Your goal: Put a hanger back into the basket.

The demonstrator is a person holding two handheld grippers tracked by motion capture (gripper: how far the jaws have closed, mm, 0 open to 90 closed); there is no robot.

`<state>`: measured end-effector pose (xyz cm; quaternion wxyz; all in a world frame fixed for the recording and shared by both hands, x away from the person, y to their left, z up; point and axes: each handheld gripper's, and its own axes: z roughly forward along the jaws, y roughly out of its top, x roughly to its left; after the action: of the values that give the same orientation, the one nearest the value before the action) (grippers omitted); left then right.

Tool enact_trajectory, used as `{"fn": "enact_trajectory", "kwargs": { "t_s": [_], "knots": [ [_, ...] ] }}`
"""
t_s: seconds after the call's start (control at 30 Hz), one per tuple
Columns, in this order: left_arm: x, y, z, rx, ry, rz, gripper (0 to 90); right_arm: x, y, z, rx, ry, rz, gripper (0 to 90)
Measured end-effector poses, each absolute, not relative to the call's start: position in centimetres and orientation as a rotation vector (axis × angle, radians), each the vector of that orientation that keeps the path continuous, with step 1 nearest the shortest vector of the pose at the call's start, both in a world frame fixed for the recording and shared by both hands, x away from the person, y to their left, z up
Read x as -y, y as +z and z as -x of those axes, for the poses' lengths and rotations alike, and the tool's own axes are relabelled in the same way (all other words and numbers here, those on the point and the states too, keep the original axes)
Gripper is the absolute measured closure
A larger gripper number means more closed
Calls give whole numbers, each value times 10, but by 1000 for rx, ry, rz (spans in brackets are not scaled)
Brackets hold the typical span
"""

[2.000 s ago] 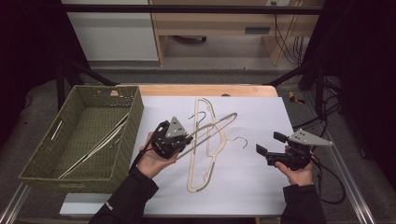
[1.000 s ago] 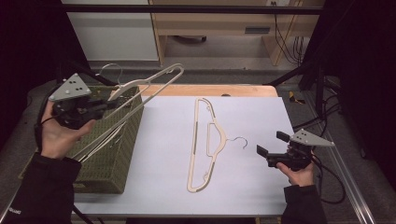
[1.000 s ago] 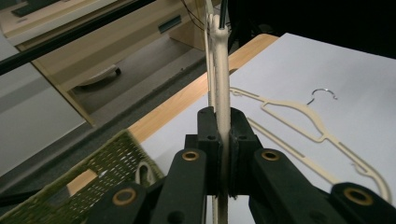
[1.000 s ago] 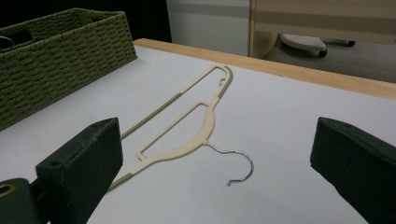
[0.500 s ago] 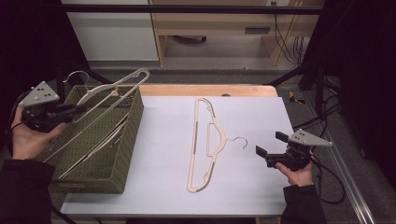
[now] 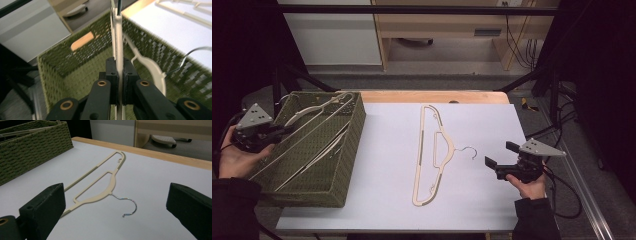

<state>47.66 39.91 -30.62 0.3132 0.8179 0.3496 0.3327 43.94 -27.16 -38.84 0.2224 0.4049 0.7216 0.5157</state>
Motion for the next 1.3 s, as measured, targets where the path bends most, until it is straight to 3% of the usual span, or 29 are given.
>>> {"fn": "enact_trajectory", "kwargs": {
  "t_s": [0.3,0.93,1.13,1.3],
  "knots": [
    [-395,-339,-484,-928,939,-2199,859,272,-388,-439,-1993,1426,-1113,29],
    [-402,-391,-487,-993,784,-2290,853,269,-390,-440,-2007,1414,-1114,31],
    [-397,-392,-488,-991,694,-2316,816,268,-390,-440,-2010,1414,-1109,31],
    [-388,-394,-488,-994,642,-2347,726,266,-391,-440,-2019,1416,-1109,31]
  ]
}}
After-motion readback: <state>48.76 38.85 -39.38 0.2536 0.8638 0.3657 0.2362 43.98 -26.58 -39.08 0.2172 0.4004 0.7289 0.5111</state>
